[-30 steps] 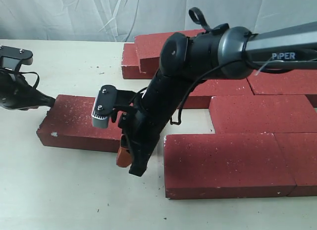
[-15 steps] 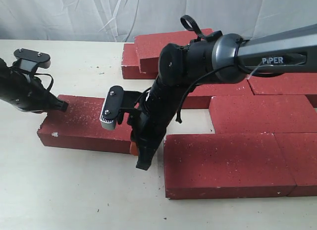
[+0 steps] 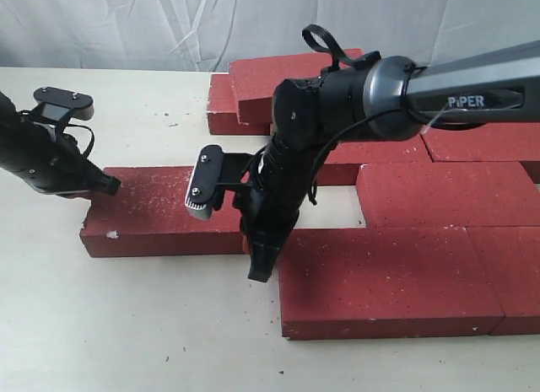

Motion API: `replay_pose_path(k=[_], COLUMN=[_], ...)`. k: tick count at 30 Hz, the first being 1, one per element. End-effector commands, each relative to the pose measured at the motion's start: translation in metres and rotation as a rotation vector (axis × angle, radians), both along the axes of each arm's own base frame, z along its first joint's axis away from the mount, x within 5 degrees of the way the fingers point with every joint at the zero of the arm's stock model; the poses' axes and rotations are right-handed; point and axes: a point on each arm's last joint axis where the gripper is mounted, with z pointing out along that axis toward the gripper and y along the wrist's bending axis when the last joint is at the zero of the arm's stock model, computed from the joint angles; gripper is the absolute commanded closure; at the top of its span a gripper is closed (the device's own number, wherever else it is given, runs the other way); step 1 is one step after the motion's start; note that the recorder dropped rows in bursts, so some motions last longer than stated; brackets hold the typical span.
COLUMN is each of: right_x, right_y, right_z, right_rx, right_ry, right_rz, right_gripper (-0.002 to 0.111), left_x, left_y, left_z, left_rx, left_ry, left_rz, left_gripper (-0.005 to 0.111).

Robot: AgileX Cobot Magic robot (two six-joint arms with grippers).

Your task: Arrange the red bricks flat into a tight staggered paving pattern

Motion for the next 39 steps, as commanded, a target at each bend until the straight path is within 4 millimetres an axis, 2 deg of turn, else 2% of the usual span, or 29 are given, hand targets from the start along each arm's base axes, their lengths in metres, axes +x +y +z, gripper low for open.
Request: replay_pose_path(k=[1,4,8,10,13,15,20,23,30,34,39], right_x=[-0.005,-0.013,-0.011,-0.001,0.026,0.038,0.050,0.055,0.059,0.059,0.063], right_y=[-0.008,-0.012,-0.037,-0.052,-0.068,-0.073,-0.070,-0.067,-0.064,-0.064,-0.064], right_z=[0.012,0.033,0.058,0.062,0.063,0.055,0.023,0.011,0.004,0.002,-0.008], right_rx=[-0.031,-0.020,-0.013,0.023,0.172,0.228,0.196,0.181,0.168,0.168,0.160], right_ry=[0.048,0.071,0.079,0.029,-0.063,-0.071,-0.092,-0.078,-0.054,-0.046,-0.068], right_rz=[0.004,0.012,-0.070,-0.148,-0.397,-0.507,-0.525,-0.527,-0.523,-0.528,-0.527], right_gripper=[0.109,0.109,0.109,0.109,0.109,0.109,0.109,0.109,0.109,0.109,0.109], left_x=[0.002,0.002,0.001,-0.001,-0.002,-0.001,0.001,0.002,0.004,0.006,0.001], left_y=[-0.002,-0.002,-0.002,-0.002,0.000,0.003,0.017,0.018,0.015,0.014,0.007], left_z=[0.002,0.003,0.013,0.018,0.026,0.026,0.025,0.022,0.003,0.003,0.003], left_rx=[0.004,0.008,0.010,0.014,0.025,0.029,0.009,0.002,-0.014,-0.038,-0.081], left_ry=[-0.007,-0.010,-0.034,-0.042,-0.069,-0.080,-0.074,-0.070,-0.014,-0.027,0.008], left_rz=[-0.020,-0.025,-0.032,-0.045,-0.051,-0.040,0.031,0.044,0.052,0.081,-0.010], left_gripper=[0.107,0.107,0.107,0.107,0.107,0.107,0.107,0.107,0.107,0.107,0.107])
